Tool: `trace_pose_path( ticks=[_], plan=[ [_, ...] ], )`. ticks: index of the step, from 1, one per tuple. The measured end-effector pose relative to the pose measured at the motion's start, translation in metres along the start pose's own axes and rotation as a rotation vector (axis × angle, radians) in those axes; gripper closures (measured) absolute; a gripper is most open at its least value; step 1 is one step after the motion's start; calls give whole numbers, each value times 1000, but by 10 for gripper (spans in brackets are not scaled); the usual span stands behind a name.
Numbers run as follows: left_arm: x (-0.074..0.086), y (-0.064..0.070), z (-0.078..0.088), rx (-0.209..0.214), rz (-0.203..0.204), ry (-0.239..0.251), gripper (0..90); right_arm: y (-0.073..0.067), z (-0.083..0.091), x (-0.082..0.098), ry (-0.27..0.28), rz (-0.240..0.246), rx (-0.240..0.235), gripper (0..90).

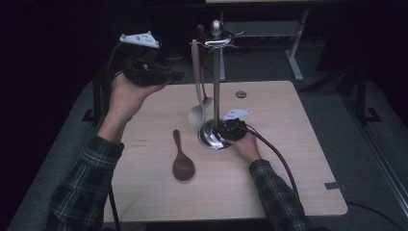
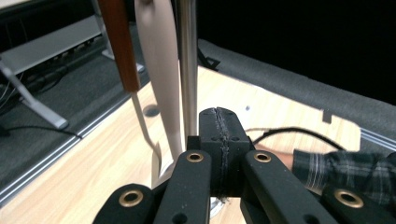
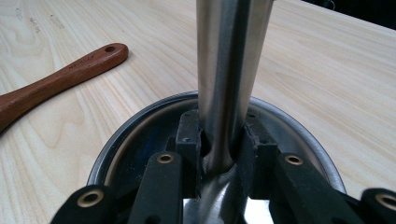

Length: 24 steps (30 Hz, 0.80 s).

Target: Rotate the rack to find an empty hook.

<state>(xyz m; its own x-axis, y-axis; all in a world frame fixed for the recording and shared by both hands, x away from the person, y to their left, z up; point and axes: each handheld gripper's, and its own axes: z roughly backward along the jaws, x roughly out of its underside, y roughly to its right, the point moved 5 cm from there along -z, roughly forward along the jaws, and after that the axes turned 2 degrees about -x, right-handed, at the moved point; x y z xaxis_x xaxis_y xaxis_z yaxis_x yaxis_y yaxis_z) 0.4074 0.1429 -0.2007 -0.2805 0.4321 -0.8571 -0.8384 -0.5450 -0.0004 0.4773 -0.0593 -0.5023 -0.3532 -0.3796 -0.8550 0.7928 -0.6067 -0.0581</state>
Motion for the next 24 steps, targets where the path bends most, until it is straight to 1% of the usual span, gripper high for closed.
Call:
trace_pose_path(
  ticks=[2,5,9,13,15,16,17,19,21,23,24],
  plan=[
    [8,1,-1,-9,-1,-14,900,0,0,0,-1,3,3,719],
    [22,3,-1,-12,9,-20,900,0,0,0,-2,3,4,718],
    [45,6,-2,-4,33,-34,900,0,0,0,-2,3,4,718],
    [67,10,-3,-14,31,-63,900,-1,0,0,-3,3,7,719],
    [78,12,-3,-17,36,-64,900,0,0,0,-2,4,6,719],
    [78,12,-3,-17,36,-64,900,0,0,0,-2,4,6,719],
    [88,13,-4,-10,46,-63,900,-1,0,0,-3,3,8,719],
    [96,15,-7,-9,58,-62,900,-1,0,0,-7,-3,7,719],
    [108,16,-10,-11,62,-72,900,-1,0,0,-4,-1,11,719],
    [119,17,-12,-7,74,-62,900,-1,0,0,-4,1,11,719],
    [126,17,-13,-6,77,-65,900,-1,0,0,-4,2,12,719]
  ],
)
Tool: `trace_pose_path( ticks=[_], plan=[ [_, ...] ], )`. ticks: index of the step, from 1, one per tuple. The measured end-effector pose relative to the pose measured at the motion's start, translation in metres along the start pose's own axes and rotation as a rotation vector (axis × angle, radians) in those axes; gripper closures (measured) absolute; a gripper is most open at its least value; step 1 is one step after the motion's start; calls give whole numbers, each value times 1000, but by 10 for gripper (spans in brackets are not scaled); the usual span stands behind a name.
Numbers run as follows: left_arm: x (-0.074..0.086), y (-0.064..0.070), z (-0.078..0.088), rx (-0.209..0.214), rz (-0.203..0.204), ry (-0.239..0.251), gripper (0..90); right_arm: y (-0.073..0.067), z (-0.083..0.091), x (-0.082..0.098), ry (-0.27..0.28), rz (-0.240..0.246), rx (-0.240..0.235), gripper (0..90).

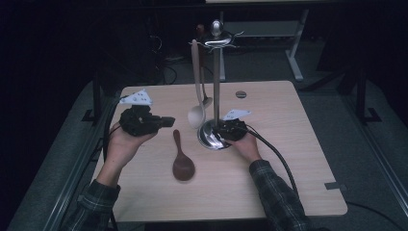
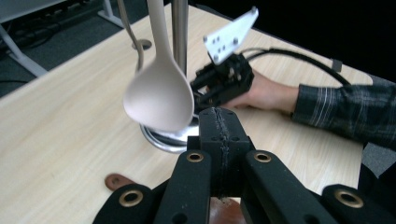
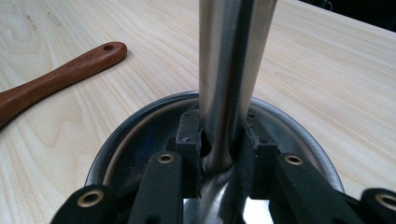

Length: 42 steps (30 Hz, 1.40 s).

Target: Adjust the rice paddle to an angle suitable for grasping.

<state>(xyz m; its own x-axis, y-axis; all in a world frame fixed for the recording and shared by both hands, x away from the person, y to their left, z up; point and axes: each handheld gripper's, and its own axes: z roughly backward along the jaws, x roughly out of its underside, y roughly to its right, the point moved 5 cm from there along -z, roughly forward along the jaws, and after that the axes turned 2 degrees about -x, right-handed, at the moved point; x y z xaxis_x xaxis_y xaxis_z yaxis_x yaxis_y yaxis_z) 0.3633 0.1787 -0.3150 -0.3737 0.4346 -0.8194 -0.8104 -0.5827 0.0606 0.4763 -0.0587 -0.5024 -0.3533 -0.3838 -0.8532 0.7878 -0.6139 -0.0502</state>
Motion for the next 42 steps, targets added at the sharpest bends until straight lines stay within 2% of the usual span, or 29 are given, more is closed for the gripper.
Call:
trace_pose_path(
  ticks=[9,11,15,18,20,21,22,26,29,30,31,33,34,36,42],
  plan=[
    [52,-4,-12,-4,50,-35,900,0,0,0,-4,-3,-4,717],
    [63,-4,-13,-10,45,-40,900,0,0,0,-3,-2,-3,714],
    [86,-3,-18,-21,75,-22,899,1,0,0,-2,-8,-13,708],
    [100,-5,-20,-30,92,-31,899,1,0,0,-5,-19,-20,701],
    [105,-6,-20,-27,107,-19,899,2,1,0,1,-30,-38,650],
    [108,-7,-21,-30,109,-26,899,3,2,0,18,-69,-71,584],
    [110,-8,-21,-36,110,-30,899,3,3,-1,16,-86,-83,548],
    [113,-9,-27,-33,126,-29,899,1,18,-2,10,-61,-71,437],
    [114,-7,-34,-37,109,-35,899,-1,31,3,-15,-46,-51,366],
    [114,-5,-38,-33,117,-36,899,0,35,4,-12,-46,-48,358],
    [115,-4,-41,-29,115,-35,900,0,42,6,-4,-73,-53,345],
    [114,-2,-49,-18,127,-32,900,-2,54,10,-4,-95,-62,318],
    [114,-2,-52,-17,115,-38,900,-4,57,12,-7,-98,-62,309],
    [113,-1,-62,-16,122,-38,899,-8,67,16,-26,-85,-54,287],
    [110,-3,-91,-24,131,-58,899,-18,93,36,-74,-123,-73,245]
  ],
)
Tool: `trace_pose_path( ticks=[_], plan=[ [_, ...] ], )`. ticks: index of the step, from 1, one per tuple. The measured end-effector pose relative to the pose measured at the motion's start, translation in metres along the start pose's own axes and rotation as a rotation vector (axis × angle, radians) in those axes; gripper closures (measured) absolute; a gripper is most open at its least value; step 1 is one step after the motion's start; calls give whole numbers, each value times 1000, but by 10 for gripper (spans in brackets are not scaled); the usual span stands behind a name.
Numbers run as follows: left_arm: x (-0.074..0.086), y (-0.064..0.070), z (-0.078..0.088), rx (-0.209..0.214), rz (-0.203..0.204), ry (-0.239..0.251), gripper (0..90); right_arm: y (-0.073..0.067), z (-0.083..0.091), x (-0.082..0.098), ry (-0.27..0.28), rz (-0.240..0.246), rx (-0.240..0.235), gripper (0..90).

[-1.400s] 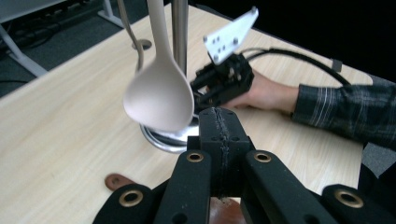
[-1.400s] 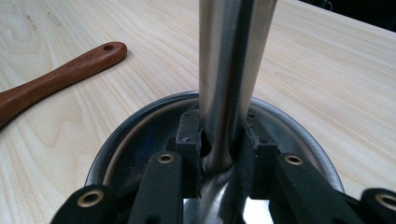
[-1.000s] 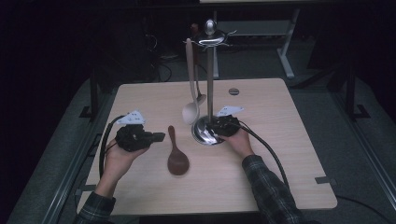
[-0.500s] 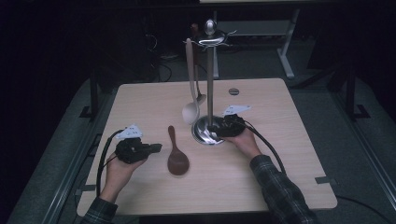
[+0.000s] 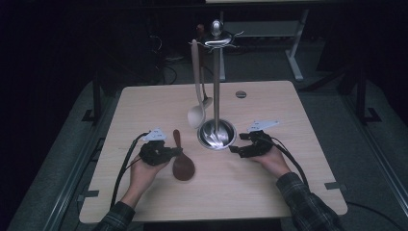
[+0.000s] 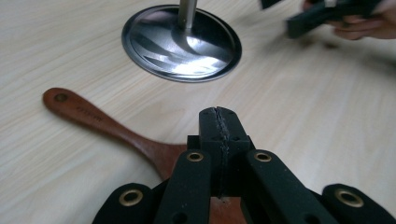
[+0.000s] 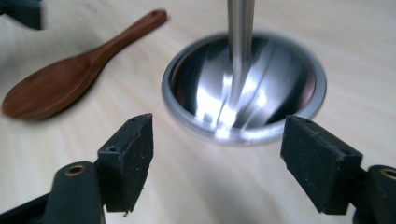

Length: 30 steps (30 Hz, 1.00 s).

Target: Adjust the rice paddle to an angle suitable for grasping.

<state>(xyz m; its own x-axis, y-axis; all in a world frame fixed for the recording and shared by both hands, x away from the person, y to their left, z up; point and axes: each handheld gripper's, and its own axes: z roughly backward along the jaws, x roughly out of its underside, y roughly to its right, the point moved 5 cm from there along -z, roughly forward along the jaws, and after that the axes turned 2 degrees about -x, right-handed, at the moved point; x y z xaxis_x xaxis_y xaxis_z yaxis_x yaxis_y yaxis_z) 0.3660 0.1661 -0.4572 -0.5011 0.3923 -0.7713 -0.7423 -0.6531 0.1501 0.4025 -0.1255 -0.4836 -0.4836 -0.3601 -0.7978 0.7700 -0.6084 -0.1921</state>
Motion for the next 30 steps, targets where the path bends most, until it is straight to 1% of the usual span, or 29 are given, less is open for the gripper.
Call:
trace_pose_path(
  ticks=[2,3,4,5,7,9,10,12,16,17,18,19,20,23,24,25,26,27,28,30],
  plan=[
    [-1,0,-9,-2,-12,-21,899,-3,7,6,-6,3,-3,244],
    [-2,1,-13,2,-7,-22,899,-4,10,9,-5,5,-5,243],
    [-2,2,-18,5,-6,-31,899,-6,14,11,-14,-3,-7,236],
    [-3,3,-23,6,-9,-38,899,-8,18,13,-14,-4,-6,235],
    [-3,4,-33,4,-20,-70,899,-11,26,17,3,-6,-9,236],
    [-1,4,-41,0,-40,-113,900,-15,34,20,1,-2,-5,232],
    [1,5,-44,-3,-45,-135,899,-16,37,22,6,10,0,234],
    [5,6,-48,4,-32,-163,899,-19,43,26,7,10,5,236],
    [8,7,-48,13,-16,-183,899,-17,48,31,5,5,15,238],
    [9,8,-47,16,-22,-189,899,-16,48,31,3,3,18,238],
    [9,9,-46,14,-3,-180,900,-16,49,31,4,-1,19,237],
    [11,8,-44,19,-19,-197,900,-16,49,31,5,0,21,238],
    [13,8,-42,24,-17,-202,900,-16,49,30,6,1,24,240],
    [15,10,-39,20,-11,-201,899,-17,50,30,-2,12,36,242],
    [17,10,-36,18,-20,-210,900,-18,51,31,-3,12,38,242],
    [19,12,-34,15,-6,-203,899,-18,52,31,-4,17,39,242],
    [21,12,-31,14,-21,-217,900,-18,53,32,-1,16,43,242],
    [23,14,-28,8,-24,-222,899,-18,54,33,-2,13,47,243],
    [25,14,-25,0,-40,-230,900,-18,55,34,-1,10,48,243],
    [28,15,-20,-15,-50,-243,900,-17,58,35,5,9,52,243]
  ],
)
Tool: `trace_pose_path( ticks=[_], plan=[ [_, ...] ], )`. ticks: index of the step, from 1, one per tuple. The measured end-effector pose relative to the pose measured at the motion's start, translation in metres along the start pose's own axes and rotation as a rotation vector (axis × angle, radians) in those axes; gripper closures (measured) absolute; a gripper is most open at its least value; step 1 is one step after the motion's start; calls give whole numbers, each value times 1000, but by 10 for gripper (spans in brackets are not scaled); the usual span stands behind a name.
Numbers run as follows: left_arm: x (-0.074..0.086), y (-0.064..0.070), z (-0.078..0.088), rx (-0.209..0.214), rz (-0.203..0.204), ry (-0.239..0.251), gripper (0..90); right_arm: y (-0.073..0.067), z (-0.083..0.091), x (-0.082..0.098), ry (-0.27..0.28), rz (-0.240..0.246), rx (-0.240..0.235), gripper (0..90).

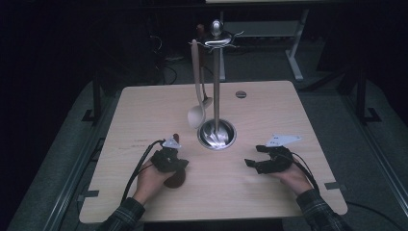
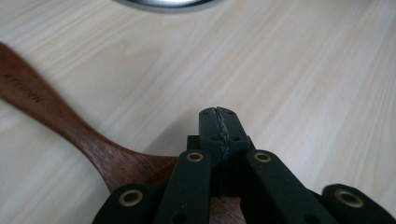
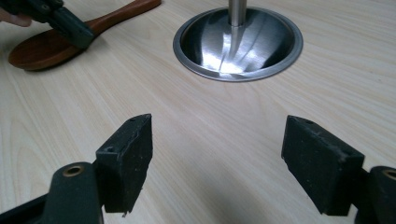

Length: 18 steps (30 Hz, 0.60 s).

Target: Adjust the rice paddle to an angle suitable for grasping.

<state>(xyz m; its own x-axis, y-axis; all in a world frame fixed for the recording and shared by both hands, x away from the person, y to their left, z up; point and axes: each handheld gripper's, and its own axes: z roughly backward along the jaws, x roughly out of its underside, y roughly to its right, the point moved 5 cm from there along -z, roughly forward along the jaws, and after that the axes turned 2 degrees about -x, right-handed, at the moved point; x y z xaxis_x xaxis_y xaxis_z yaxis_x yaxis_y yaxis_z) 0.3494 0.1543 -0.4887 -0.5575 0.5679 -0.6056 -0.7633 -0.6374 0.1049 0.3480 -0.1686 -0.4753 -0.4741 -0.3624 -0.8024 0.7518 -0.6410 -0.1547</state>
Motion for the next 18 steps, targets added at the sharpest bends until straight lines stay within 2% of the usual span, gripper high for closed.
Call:
trace_pose_path(
  ticks=[4,9,13,18],
  plan=[
    [9,3,7,-14,-13,-20,899,3,7,4,4,6,12,244],
    [22,9,17,-17,1,-33,900,4,14,10,9,-2,10,246],
    [33,8,27,-25,11,-46,899,3,19,15,7,-1,13,247],
    [46,1,41,-45,36,-45,899,4,27,23,13,-1,28,247]
  ],
)
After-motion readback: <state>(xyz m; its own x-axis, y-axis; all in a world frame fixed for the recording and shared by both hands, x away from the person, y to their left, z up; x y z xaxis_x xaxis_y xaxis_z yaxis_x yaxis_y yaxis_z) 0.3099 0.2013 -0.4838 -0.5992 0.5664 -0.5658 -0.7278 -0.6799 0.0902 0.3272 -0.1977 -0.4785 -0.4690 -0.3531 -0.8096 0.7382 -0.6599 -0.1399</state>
